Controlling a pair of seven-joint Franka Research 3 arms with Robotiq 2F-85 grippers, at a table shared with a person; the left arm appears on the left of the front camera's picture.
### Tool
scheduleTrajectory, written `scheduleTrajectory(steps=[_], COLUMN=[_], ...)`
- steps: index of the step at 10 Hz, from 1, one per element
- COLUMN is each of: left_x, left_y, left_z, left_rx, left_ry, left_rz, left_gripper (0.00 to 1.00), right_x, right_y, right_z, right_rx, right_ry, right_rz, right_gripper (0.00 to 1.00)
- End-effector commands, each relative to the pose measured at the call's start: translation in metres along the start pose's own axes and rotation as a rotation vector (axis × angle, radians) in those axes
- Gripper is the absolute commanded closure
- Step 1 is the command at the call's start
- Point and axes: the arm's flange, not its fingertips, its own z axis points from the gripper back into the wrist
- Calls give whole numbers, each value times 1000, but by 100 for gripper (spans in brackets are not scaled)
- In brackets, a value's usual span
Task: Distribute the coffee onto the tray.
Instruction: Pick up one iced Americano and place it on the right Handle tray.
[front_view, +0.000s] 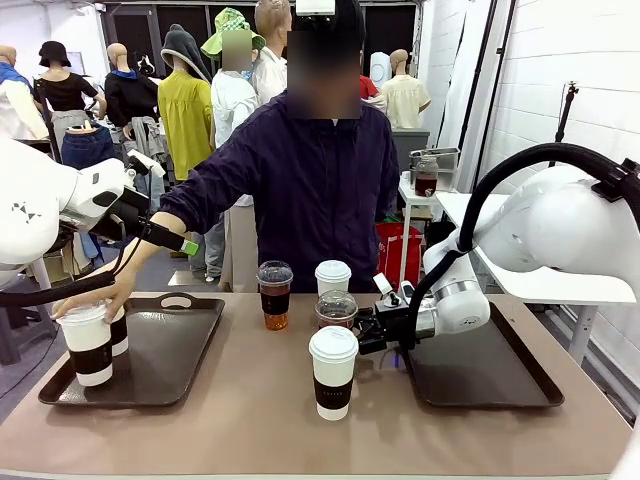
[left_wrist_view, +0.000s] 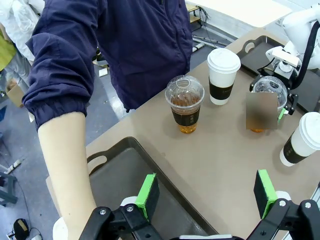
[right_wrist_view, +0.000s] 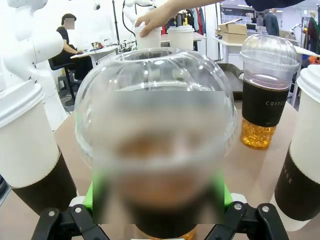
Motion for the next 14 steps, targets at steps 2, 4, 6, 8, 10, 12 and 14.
scheduleTrajectory(steps=[2, 4, 6, 8, 10, 12, 14], left_x=[-1, -1, -1, -1, -1, -1, -1], left_y=[1, 1, 1, 1, 1, 1, 1], left_z=[0, 0, 0, 0, 0, 0, 0], left_rx=[-6, -6, -6, -6, -6, -6, -6], left_ry=[-3, -3, -3, -3, -3, -3, -3], left_rz=[4, 4, 4, 4, 4, 4, 4], left_gripper=[0, 0, 0, 0, 0, 0, 0], right_x=[1, 0, 0, 11, 36, 64, 79], right_y=[-4, -7, -7, -2, 12, 32, 55], right_z=[-3, -1, 2, 14, 36, 64, 86], right_rx=[-4, -6, -14, -34, -60, -56, -25], right_ry=[-64, -81, -92, -103, -102, -75, -47], right_rz=[-13, -46, -53, -56, -74, -95, -96], right_gripper=[39, 39, 39, 39, 39, 39, 39])
